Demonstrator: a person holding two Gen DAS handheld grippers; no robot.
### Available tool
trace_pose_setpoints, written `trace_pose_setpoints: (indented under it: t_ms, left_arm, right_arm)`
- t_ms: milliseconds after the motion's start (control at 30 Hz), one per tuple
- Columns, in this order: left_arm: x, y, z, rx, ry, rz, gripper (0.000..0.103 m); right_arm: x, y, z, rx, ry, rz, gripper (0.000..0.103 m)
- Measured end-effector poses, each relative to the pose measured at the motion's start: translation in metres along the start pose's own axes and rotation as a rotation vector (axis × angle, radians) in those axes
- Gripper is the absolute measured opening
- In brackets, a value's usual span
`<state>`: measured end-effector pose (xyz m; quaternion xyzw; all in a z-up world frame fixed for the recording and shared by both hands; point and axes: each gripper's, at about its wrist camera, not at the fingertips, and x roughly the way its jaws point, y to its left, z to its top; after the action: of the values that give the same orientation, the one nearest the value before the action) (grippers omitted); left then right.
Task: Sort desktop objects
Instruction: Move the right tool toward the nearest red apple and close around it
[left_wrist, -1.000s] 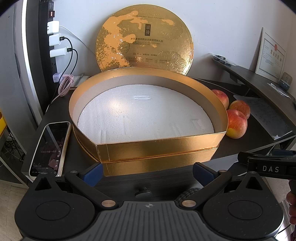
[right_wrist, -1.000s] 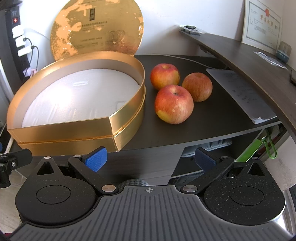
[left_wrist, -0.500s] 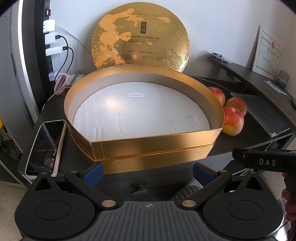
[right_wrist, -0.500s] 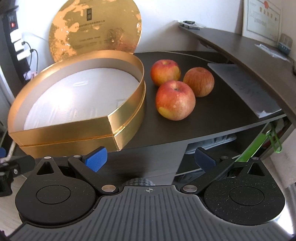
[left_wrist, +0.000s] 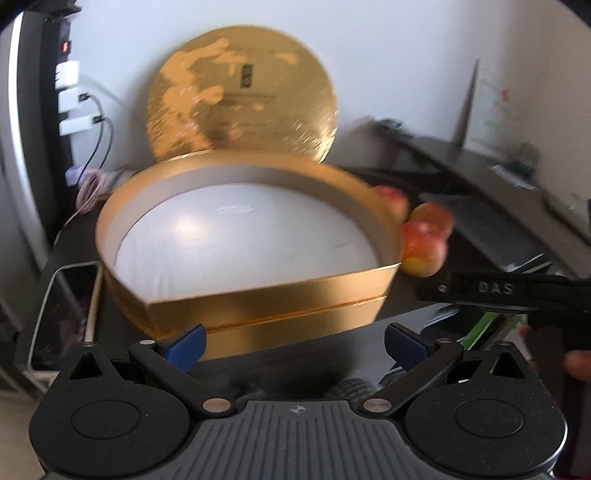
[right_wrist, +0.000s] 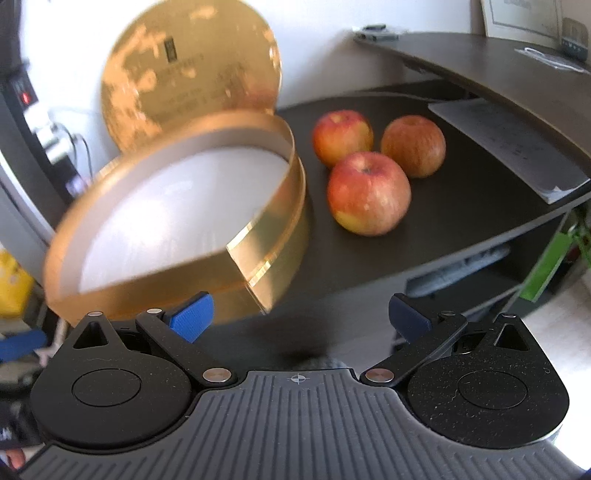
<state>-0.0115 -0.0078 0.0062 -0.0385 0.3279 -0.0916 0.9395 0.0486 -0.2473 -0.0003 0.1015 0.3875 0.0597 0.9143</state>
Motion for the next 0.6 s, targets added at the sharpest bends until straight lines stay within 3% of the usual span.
trace_pose_setpoints:
  t_ms: [133, 300, 433, 600]
  left_arm:
    - [0.0005, -0.0004, 0.0011, -0.006, -0.016, 0.014, 0.102]
    - [0.0059, -0.002, 0.0042, -0.01, 0.03, 0.028, 0.102]
    - [0.0071, -0.0047, 0.0067, 0.009, 0.036, 0.022, 0.102]
    - [0.0054, -0.0054, 0.0099, 0.01, 0.01, 0.012, 0.102]
  right_arm:
    - [-0.0034, -0.0087, 0.0014, 0.06, -0.06, 0.053, 0.103]
    - [-0.0085, -0.0114, 0.0032, 0.053, -0.142, 0.083, 0.103]
    - [-0.0051, -0.0123, 0.0057, 0.04, -0.13, 0.094, 0.103]
    - [0.0002, -0.0065, 0.0065, -0.067, -0.124, 0.013, 0.103]
